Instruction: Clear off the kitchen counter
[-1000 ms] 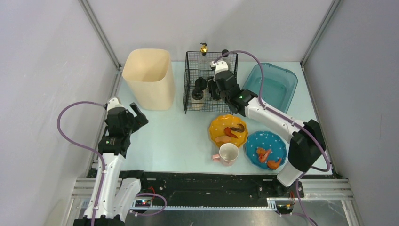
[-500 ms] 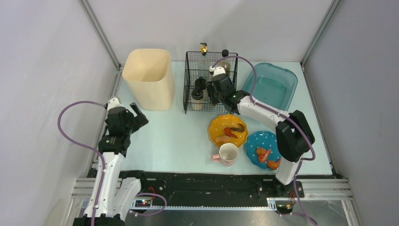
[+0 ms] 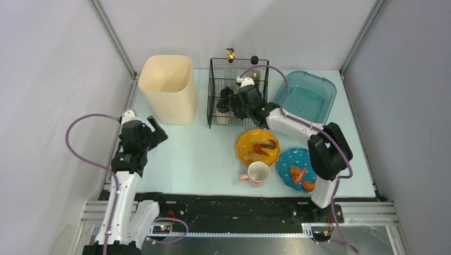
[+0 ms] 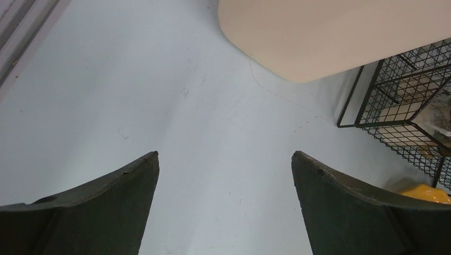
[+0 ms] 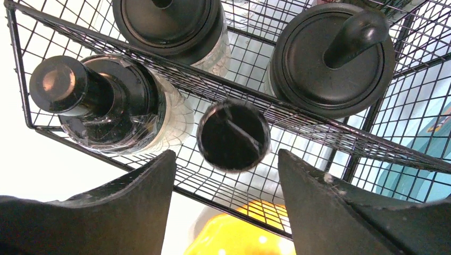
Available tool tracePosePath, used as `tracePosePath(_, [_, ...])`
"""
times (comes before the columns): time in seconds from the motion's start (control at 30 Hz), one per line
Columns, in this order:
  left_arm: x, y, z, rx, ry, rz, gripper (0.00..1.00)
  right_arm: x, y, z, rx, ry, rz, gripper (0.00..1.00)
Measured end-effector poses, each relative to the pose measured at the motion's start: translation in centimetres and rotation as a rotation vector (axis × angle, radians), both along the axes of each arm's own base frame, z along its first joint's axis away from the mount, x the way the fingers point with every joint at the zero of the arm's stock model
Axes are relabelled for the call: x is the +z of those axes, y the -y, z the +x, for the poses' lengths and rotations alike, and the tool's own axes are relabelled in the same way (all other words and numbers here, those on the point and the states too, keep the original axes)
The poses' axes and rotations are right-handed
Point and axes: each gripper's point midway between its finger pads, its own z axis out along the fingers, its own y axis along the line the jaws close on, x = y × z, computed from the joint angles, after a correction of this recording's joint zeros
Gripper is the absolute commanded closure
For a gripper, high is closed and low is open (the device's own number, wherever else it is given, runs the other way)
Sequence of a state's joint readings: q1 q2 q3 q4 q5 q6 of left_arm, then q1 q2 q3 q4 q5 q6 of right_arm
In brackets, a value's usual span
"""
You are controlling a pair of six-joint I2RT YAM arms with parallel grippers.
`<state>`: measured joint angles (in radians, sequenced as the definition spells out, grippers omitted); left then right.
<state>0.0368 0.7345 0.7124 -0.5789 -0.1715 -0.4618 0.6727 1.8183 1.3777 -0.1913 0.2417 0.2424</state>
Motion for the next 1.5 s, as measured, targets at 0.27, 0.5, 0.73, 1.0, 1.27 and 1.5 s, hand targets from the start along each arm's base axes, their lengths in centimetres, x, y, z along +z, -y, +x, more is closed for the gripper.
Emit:
tracePosePath(0.27, [-0.1, 0.0, 0.0, -0.002, -0.003, -0.004, 0.02, 2.2, 0.7, -0.9, 0.002, 0.014, 0.009, 0.20])
tracePosePath(0.5, [-0.2, 1.1, 0.1, -0.069, -0.009, -0.028, 0.02, 8.9, 2.5, -3.0, 0.008, 0.096, 0.058, 0.20])
tracePosePath(0.73, [-1.1, 2.9, 0.4, -0.162, -0.051, -0.077, 0.02, 12.2, 3.9, -8.4, 0.073, 0.117, 0.008, 0.19])
tracePosePath(1.0, [-1.4, 3.8, 0.5, -0.211, -0.066, -0.107, 0.02, 9.4, 6.5, -17.6, 0.160, 0.008, -0.033, 0.19])
tracePosePath(1.27, [-2.0, 4.1, 0.6, -0.224, -0.092, -0.122, 0.02, 4.0, 10.5, -23.6, 0.114, -0.168, -0.051, 0.19])
tracePosePath(1.5, [-2.1, 4.1, 0.6, -0.225, -0.095, -0.123, 0.02, 2.1, 13.2, -25.7, 0.012, -0.232, -0.025, 0.18])
